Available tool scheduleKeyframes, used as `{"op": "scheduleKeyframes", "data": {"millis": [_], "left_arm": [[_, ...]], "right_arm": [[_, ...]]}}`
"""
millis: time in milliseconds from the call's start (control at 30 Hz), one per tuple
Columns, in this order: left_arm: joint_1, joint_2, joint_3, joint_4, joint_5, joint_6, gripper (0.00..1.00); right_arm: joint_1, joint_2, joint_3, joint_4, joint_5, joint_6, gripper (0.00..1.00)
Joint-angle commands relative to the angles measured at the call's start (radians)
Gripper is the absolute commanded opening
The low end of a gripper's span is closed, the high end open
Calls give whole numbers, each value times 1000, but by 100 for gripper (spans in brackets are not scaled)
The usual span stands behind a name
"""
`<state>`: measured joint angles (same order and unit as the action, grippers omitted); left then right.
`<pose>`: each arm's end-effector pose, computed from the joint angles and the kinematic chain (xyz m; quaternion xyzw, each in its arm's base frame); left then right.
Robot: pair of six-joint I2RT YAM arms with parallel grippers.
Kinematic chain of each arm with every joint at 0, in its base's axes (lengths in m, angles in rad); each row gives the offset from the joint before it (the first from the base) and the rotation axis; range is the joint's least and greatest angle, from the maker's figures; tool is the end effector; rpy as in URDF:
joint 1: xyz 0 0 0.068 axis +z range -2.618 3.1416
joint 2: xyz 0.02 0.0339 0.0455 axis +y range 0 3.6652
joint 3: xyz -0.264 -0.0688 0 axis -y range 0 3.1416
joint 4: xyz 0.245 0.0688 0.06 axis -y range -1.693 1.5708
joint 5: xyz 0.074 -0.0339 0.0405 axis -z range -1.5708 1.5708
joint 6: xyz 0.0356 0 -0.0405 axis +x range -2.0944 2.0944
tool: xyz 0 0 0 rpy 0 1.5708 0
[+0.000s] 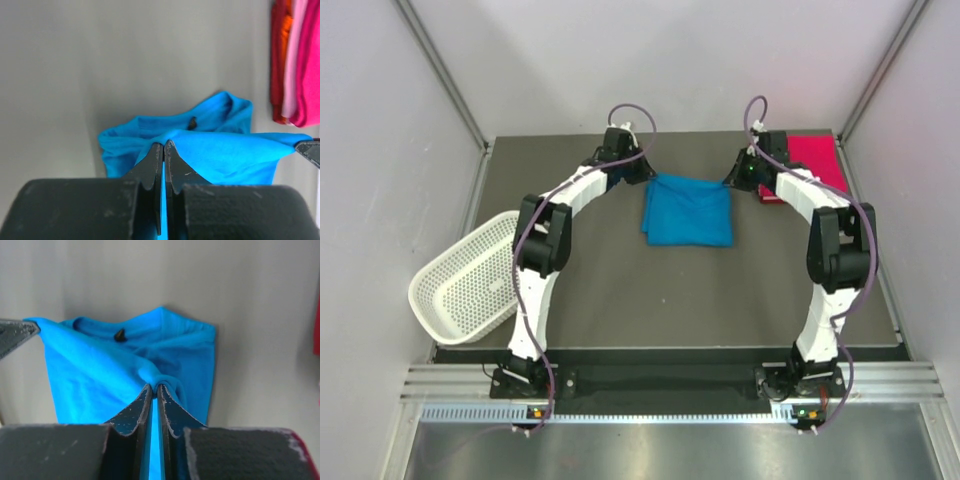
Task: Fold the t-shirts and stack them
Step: Fold the tshirt
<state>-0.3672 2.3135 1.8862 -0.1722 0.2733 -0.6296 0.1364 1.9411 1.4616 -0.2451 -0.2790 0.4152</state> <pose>0.4966 -0.2013 0.2000 -0.0516 0.8769 -0.3269 0.3486 0.4362 0.0698 0.2281 0.0689 0.9021 0.2327 0.3567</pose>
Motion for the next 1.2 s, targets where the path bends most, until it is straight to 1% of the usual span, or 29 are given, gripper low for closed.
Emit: {"op": "scheduleKeyframes", "data": {"millis": [0, 133, 233, 267, 333, 367, 400, 467, 500, 600, 633, 733, 767, 900, 1033, 1067, 1167], "left_arm": [[20, 23, 56, 97, -49, -4, 0], [42, 55, 67, 125, -92, -31, 0], [53, 73, 92, 145, -76, -41, 0], [56, 79, 106, 136, -59, -38, 0], [59, 96, 132, 123, -52, -36, 1], [62, 99, 133, 131, -30, -35, 4], [63, 104, 134, 134, -23, -35, 7], [66, 113, 140, 132, -3, -33, 16], [70, 113, 145, 120, 10, -15, 25], [74, 81, 159, 57, -2, 42, 31], [74, 52, 157, 42, -15, 53, 35], [74, -12, 142, -36, -57, 100, 38], [73, -29, 128, -59, -60, 111, 38], [65, -109, 41, -165, -57, 149, 38], [59, -205, -154, -178, -5, 165, 43], [56, -216, -180, -176, 27, 169, 44], [47, -244, -266, -167, 53, 189, 46]], "right_arm": [[-20, 56, 86, 79, -32, -10, 8], [-37, 111, 132, 118, -89, 1, 13], [-43, 134, 175, 98, -106, -9, 26], [-44, 137, 196, 54, -109, -22, 34], [-44, 122, 186, 29, -101, -36, 40], [-44, 89, 143, 30, -104, -38, 49], [-44, 72, 120, 41, -117, -39, 51], [-43, 32, 64, 41, -144, -50, 57], [-41, 22, 49, 32, -166, -56, 58], [-34, 13, 31, -6, -184, -99, 59], [-32, 13, 29, -43, -201, -108, 59], [-14, -5, -15, -54, -203, -127, 58], [-9, -30, -58, -33, -201, -125, 57], [12, -73, -141, -29, -183, -136, 57], [12, -105, -217, -8, -186, -150, 57], [14, -113, -240, -2, -193, -148, 57], [12, -107, -273, 33, -233, -148, 57]]}}
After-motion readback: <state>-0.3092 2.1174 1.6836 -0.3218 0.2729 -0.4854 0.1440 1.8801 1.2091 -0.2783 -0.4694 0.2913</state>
